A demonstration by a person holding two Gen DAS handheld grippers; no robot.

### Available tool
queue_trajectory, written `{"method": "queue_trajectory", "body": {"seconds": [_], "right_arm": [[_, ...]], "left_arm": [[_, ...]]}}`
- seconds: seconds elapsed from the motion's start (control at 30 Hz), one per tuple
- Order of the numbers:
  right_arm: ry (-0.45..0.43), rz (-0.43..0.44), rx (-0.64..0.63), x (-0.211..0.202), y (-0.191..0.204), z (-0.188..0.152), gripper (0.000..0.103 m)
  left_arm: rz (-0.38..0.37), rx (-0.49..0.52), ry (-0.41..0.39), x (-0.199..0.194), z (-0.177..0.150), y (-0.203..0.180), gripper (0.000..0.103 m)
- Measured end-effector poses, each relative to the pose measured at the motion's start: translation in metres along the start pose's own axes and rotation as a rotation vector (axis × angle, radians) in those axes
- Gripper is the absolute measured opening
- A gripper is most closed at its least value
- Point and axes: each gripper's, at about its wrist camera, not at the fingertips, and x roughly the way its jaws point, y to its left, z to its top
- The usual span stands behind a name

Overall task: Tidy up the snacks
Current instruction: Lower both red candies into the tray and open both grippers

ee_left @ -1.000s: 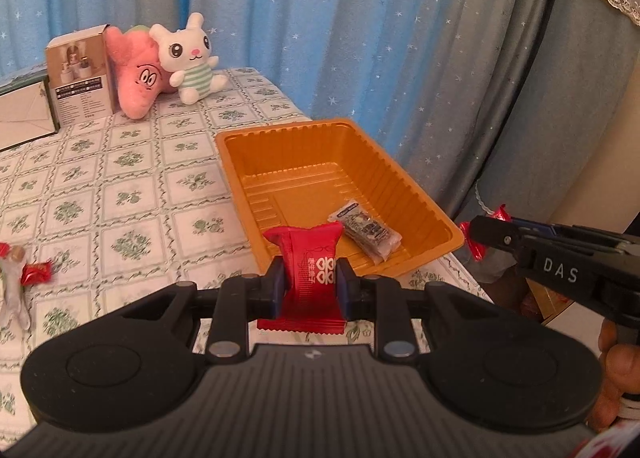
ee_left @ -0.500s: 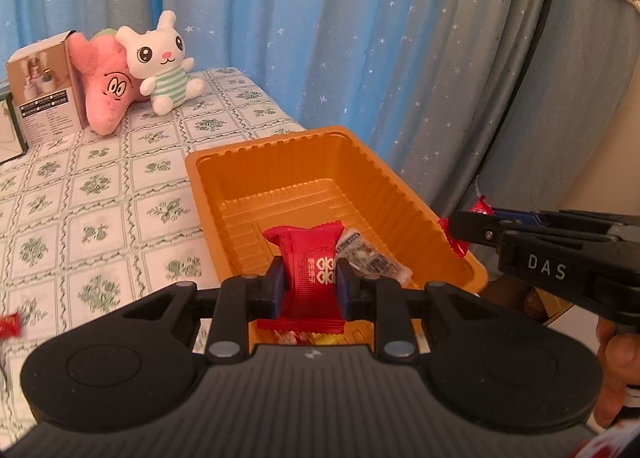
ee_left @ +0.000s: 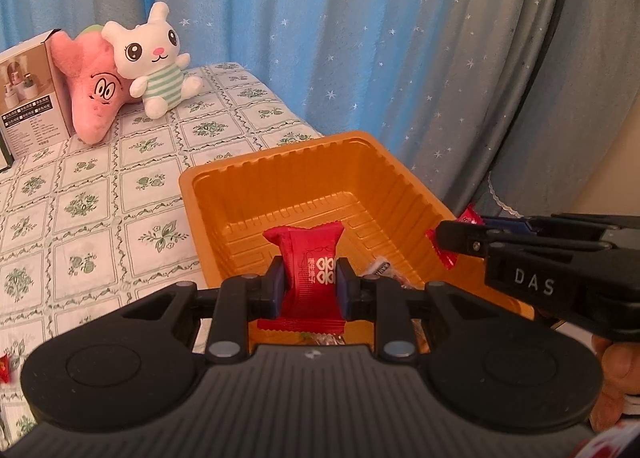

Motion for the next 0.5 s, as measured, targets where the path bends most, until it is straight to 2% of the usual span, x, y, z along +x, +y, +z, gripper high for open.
{"method": "queue_trajectory", "body": {"seconds": [0.4, 0.47, 0.5], "right_arm": [[0.011, -0.013, -0.002, 0.014, 0.002, 0.001, 0.020], [0.004, -0.021, 0.000, 0.014, 0.002, 0.001, 0.020], [0.003, -0.022, 0.001, 0.014, 0.003, 0.002, 0.020]], "left_arm": [[-0.006, 0.003, 0.000, 0.017, 0.005, 0.009, 0.024], [-0.025, 0.008, 0.005, 0.018, 0.005, 0.009, 0.037], [-0.025, 0.009, 0.000, 0.018, 0.005, 0.009, 0.049]]}}
